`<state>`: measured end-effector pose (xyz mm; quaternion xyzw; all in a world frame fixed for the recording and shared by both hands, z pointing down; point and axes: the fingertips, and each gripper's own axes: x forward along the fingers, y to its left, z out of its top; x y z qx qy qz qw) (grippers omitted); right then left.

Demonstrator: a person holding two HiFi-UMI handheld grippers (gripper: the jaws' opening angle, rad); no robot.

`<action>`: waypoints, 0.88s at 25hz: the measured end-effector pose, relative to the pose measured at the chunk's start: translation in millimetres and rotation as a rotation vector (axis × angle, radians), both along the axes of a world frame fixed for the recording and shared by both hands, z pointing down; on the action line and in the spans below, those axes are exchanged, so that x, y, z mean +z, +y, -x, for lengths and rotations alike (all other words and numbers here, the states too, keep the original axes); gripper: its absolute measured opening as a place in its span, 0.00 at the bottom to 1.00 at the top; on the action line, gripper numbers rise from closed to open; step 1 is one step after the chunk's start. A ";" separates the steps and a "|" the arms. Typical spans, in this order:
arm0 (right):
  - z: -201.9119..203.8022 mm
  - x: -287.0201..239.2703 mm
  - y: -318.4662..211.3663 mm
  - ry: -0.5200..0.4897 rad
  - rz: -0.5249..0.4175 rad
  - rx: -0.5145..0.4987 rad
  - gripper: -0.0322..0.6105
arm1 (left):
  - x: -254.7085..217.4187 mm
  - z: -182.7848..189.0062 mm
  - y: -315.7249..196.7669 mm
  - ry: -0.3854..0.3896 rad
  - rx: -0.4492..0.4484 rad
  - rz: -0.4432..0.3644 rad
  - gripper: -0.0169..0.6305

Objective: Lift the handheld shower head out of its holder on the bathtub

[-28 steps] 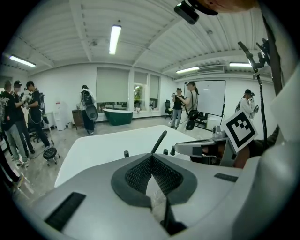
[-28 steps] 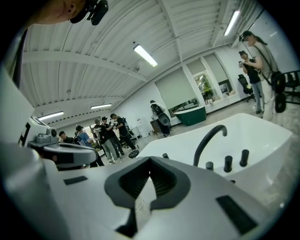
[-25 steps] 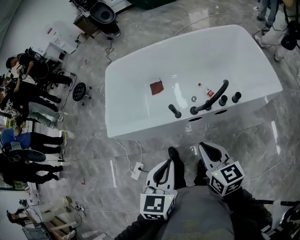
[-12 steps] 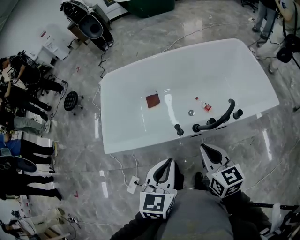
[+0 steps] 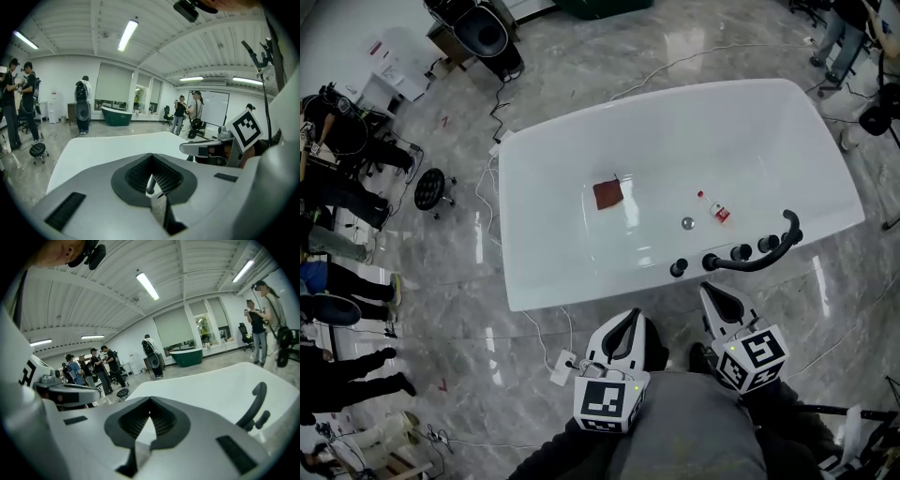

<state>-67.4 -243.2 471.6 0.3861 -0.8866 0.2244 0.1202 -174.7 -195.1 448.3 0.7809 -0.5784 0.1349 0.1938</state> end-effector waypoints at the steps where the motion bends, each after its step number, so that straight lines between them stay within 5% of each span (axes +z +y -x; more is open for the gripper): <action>1: 6.5 -1.5 -2.7 0.002 -0.002 0.000 0.05 | -0.1 6.9 -3.1 0.002 0.001 -0.002 0.03; 9: 33.0 2.1 -8.0 0.022 0.002 0.001 0.05 | -0.7 47.8 -22.1 0.008 -0.042 0.000 0.03; 22: 17.7 12.8 -63.2 -0.023 0.001 -0.032 0.05 | 8.6 24.2 -47.3 -0.045 -0.087 0.057 0.03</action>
